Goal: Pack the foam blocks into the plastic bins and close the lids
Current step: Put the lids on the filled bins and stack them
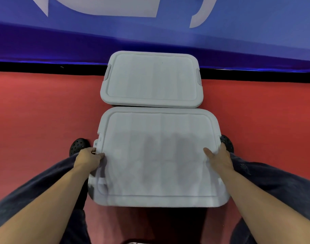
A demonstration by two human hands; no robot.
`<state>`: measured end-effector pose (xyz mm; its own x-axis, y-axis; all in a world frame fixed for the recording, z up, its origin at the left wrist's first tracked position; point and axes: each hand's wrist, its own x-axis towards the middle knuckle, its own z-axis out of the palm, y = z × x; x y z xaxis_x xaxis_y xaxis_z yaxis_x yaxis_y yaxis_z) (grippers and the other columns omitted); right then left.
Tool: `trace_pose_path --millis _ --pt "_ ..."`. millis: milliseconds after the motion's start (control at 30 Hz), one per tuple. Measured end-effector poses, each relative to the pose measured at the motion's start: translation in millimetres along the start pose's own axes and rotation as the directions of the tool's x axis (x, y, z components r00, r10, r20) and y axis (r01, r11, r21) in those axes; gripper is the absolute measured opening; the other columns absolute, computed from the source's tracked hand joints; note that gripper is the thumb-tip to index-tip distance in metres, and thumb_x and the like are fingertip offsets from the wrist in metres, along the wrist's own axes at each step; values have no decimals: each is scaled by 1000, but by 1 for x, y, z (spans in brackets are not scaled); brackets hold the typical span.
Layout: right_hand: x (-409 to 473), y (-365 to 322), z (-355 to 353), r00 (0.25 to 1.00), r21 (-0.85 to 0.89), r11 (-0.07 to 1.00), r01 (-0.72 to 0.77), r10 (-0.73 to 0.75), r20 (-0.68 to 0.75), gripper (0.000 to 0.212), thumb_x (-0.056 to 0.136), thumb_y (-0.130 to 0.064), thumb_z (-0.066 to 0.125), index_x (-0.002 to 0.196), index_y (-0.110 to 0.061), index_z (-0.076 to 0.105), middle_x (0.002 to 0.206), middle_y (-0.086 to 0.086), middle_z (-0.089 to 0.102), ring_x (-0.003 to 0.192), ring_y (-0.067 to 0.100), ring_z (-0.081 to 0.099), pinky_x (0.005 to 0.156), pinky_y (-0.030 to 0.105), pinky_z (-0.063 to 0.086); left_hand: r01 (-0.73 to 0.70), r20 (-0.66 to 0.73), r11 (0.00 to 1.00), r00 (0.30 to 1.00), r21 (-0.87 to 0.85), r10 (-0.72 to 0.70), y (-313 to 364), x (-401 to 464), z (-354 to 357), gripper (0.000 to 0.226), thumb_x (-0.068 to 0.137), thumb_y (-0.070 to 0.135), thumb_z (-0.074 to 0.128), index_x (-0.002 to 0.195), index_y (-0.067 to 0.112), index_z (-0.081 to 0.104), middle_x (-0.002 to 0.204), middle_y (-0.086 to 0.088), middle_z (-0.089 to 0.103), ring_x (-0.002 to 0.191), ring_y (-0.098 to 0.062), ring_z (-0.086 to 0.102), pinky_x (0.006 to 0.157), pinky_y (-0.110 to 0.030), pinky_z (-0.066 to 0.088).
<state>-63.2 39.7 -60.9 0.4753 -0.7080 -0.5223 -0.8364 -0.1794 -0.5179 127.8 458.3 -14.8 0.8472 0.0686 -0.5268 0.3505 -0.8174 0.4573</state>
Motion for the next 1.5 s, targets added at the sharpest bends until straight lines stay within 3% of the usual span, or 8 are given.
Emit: trace_pose_path --millis 167,400,567,733,867,1067,1267,1500 --pt "-5 -18 -3 1000 -60 998 -14 15 19 95 87 -67 60 160 -30 11 157 16 30 138 42 39 108 63 38 8 5 999 1000 -53 -8 -8 5 -1 23 94 16 71 114 4 71 77 -2 66 73 -27 63 79 -42 56" --pt "-5 -22 -3 998 -97 994 -49 53 37 94 88 -67 60 160 -39 6 155 23 32 142 45 29 109 60 36 50 11 999 999 14 -50 -10 11 6 32 99 23 63 124 4 65 105 -18 69 85 -33 60 75 -37 46" --pt "-8 -24 -2 993 -67 991 -112 114 14 90 89 -67 60 158 -45 7 154 22 23 136 44 28 108 56 32 160 54 970 987 -185 -152 -10 11 9 56 94 28 71 137 -3 54 126 -22 64 110 -41 62 91 -41 49" --pt "-4 -23 -6 980 50 979 -198 199 -2 114 79 -60 77 161 -24 6 161 19 20 143 43 31 111 56 34 291 88 896 957 -336 -278 -64 60 23 123 42 67 92 137 1 52 120 -19 67 102 -44 67 89 -58 56" --pt "-2 -19 -8 965 99 961 -260 262 -7 131 68 -65 82 161 -21 1 161 16 26 142 43 36 112 56 38 339 122 867 941 -366 -317 -24 16 5 87 63 44 95 126 -4 60 113 -21 69 98 -42 67 90 -55 56" --pt "-14 -28 -8 963 -14 968 -249 246 -106 128 64 -74 79 159 -26 8 157 16 21 140 45 29 113 62 32 108 -21 969 993 -224 -116 -16 10 6 58 87 38 77 134 7 63 120 -17 71 108 -39 65 97 -47 53" --pt "-18 -27 -7 986 -52 993 -110 102 -130 122 70 -65 81 160 -20 13 145 13 21 130 42 41 102 58 46 71 -42 976 996 -206 -81 -13 5 8 55 96 34 67 145 11 55 134 -17 64 119 -42 60 94 -44 50" --pt "-17 -24 -8 996 37 996 -78 79 -32 122 65 -71 80 160 -41 9 158 14 33 144 41 30 114 60 33 79 -83 981 992 -179 -95 -8 5 10 55 97 32 66 146 9 53 138 -16 62 124 -39 57 102 -43 46"
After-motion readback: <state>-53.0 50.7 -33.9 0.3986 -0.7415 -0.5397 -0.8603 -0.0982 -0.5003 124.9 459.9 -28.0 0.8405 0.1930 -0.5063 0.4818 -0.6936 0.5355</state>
